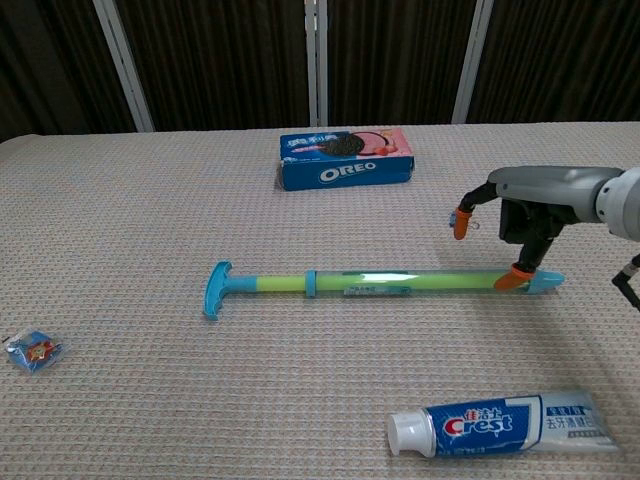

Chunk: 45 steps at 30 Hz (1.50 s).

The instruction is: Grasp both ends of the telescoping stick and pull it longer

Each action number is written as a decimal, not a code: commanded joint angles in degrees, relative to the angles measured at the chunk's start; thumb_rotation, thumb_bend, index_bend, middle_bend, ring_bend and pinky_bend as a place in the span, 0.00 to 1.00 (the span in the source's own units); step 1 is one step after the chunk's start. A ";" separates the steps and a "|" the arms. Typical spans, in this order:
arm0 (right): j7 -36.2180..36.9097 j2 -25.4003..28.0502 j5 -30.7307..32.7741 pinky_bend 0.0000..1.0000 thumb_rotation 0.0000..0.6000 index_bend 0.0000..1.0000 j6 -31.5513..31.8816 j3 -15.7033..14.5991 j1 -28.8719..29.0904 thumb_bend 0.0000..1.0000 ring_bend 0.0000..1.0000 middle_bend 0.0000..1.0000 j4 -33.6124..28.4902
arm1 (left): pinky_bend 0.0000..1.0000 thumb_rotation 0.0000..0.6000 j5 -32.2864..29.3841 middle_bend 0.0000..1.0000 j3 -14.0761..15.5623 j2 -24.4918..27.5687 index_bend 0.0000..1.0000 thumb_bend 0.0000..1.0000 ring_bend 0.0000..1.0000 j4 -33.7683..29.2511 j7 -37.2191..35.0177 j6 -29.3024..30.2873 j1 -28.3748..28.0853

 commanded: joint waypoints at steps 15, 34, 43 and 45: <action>-0.83 -3.41 0.53 1.00 1.00 0.42 2.85 -3.54 1.71 0.16 1.00 1.00 5.02 | 0.00 1.00 -1.46 0.00 0.29 -0.98 0.00 0.00 0.00 0.03 1.72 -0.66 -1.24; -0.36 -5.30 0.88 1.00 1.00 0.46 2.90 -5.19 2.24 0.21 1.00 1.00 7.63 | 0.00 1.00 -2.27 0.00 0.67 -1.08 0.00 0.00 0.00 0.30 1.78 -0.58 -1.72; 0.70 -5.14 1.09 1.00 1.00 0.58 2.64 -5.38 2.09 0.30 1.00 1.00 7.30 | 0.00 1.00 -2.90 0.00 0.85 -1.35 0.00 0.00 0.00 0.40 2.19 -1.19 -2.23; 0.89 -4.86 1.25 1.00 1.00 0.60 2.62 -5.34 2.05 0.30 1.00 1.00 6.83 | 0.00 1.00 -3.23 0.00 0.81 -1.44 0.00 0.00 0.00 0.47 2.37 -1.67 -2.52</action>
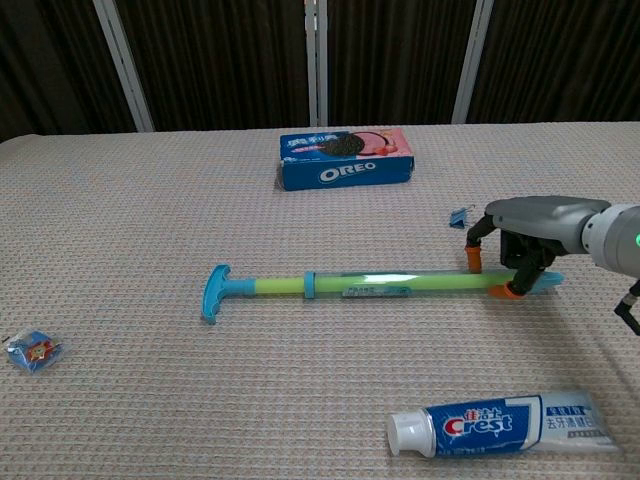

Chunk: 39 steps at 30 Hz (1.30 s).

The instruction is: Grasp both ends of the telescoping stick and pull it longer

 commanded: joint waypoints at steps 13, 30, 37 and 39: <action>-3.30 1.91 7.10 1.00 1.00 0.60 1.87 0.27 0.75 0.32 1.00 1.00 -6.64 | 0.97 1.00 -3.10 0.79 -4.17 -6.21 0.01 0.00 0.80 2.56 -4.65 -16.34 -11.88; -6.17 1.64 13.92 1.00 1.00 0.61 3.20 0.46 3.33 0.36 1.00 1.00 -9.20 | 1.00 1.00 -15.20 0.82 -7.37 -19.22 0.36 0.32 0.82 13.22 -10.21 -31.70 -25.83; -5.54 1.75 14.52 1.00 1.00 0.61 3.29 0.43 3.70 0.36 1.00 1.00 -9.46 | 1.00 1.00 -19.56 0.82 -6.52 -21.21 0.38 0.33 0.82 15.43 -7.91 -31.79 -28.05; -5.54 1.79 14.54 1.00 1.00 0.61 3.37 0.36 3.77 0.36 1.00 1.00 -9.48 | 1.00 1.00 -20.40 0.82 -6.35 -21.55 0.38 0.33 0.82 15.85 -7.41 -31.62 -28.35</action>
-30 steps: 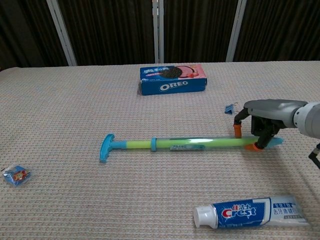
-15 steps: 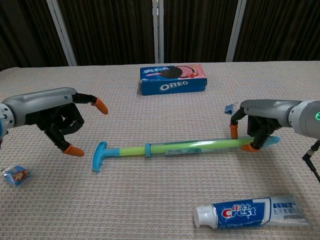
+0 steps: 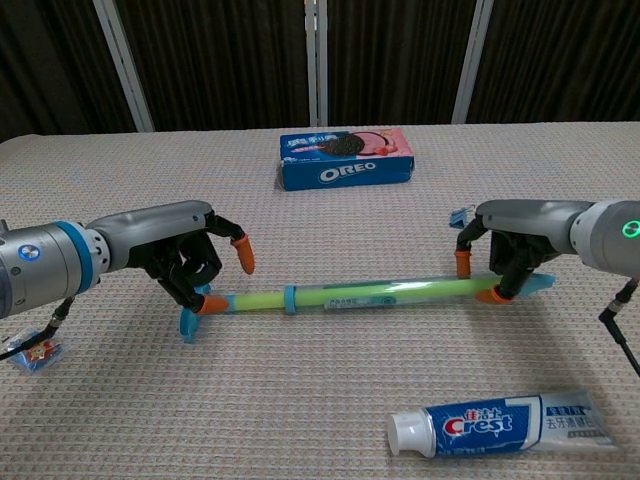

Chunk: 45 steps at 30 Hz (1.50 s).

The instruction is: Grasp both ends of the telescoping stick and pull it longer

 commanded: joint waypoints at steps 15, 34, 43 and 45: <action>0.93 0.02 -0.23 1.00 1.00 0.62 0.04 -0.75 0.39 0.36 1.00 1.00 -0.18 | 1.00 1.00 -9.19 0.82 2.29 -2.71 0.40 0.36 0.82 3.89 4.01 -1.21 -4.10; 2.11 0.66 -0.71 1.00 1.00 0.62 0.11 -1.17 0.37 0.36 1.00 1.00 -0.37 | 1.00 1.00 -14.03 0.82 3.76 -4.11 0.51 0.45 0.82 3.24 7.61 2.11 -6.44; 2.81 1.00 -0.82 1.00 1.00 0.62 -0.02 -1.28 0.21 0.36 1.00 1.00 -0.17 | 1.00 1.00 -14.38 0.82 4.24 -4.23 0.61 0.47 0.82 3.32 7.66 2.77 -6.72; 2.90 1.07 -0.94 1.00 1.00 0.62 0.02 -1.29 0.19 0.36 1.00 1.00 -0.16 | 1.00 1.00 -14.14 0.82 4.26 -4.25 0.63 0.47 0.82 3.39 7.61 3.08 -6.70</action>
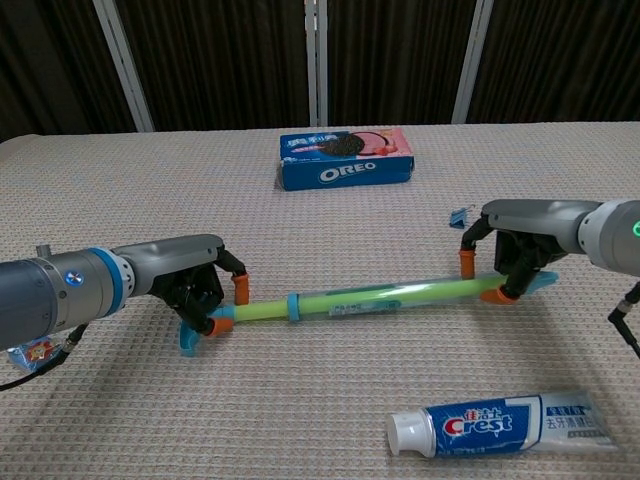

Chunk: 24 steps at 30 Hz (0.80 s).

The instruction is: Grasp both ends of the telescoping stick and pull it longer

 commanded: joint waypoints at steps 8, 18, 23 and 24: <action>0.31 1.27 -0.86 1.00 1.00 0.62 0.84 0.24 -0.24 0.37 1.00 1.00 -0.71 | 1.00 1.00 1.01 0.82 0.09 1.40 0.67 0.47 0.82 -0.20 -0.16 1.52 0.39; 0.86 4.77 -1.27 1.00 1.00 0.62 2.56 0.90 -1.06 0.37 1.00 1.00 -2.90 | 1.00 1.00 3.85 0.82 1.14 5.83 0.68 0.47 0.82 -0.65 -2.67 2.16 2.47; 1.44 5.98 -1.46 1.00 1.00 0.63 3.13 1.23 -1.52 0.37 1.00 1.00 -3.55 | 1.00 1.00 5.06 0.82 1.65 7.69 0.68 0.47 0.82 -0.19 -4.64 2.07 3.76; 1.65 6.34 -1.48 1.00 1.00 0.63 3.24 1.38 -1.64 0.37 1.00 1.00 -3.76 | 1.00 1.00 5.47 0.82 1.77 8.25 0.68 0.47 0.82 -0.09 -5.23 1.86 4.05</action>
